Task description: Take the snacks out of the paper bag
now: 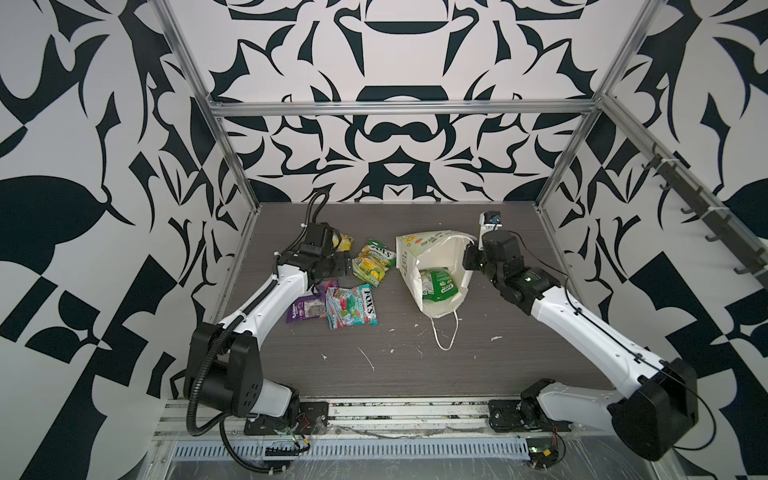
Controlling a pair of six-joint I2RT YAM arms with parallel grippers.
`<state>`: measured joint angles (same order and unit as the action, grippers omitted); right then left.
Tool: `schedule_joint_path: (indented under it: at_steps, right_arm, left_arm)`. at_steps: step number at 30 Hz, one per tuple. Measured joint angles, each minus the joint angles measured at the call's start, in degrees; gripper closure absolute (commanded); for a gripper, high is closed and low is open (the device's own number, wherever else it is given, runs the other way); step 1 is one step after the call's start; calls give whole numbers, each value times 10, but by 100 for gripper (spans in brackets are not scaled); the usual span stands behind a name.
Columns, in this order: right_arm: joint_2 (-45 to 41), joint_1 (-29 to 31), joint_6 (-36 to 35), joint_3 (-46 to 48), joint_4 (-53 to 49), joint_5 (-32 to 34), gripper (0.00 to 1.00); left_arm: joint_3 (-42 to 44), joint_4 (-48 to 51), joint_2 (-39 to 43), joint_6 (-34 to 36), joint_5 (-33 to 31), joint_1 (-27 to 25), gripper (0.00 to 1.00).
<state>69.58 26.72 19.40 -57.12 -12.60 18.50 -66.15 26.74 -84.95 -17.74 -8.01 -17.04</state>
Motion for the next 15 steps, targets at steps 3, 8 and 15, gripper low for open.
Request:
schedule_joint_path:
  at_steps: [3, 8, 15]
  right_arm:
    - [0, 0, 0, 0, 0, 0, 100]
    - [0, 0, 0, 0, 0, 0, 100]
    - [-7, 0, 0, 0, 0, 0, 100]
  left_arm:
    - [-108, -2, -75, 18, -21, 32, 4]
    - [-292, 21, -246, 48, -32, 78, 1]
    - [-394, 83, -401, 82, -7, 87, 1]
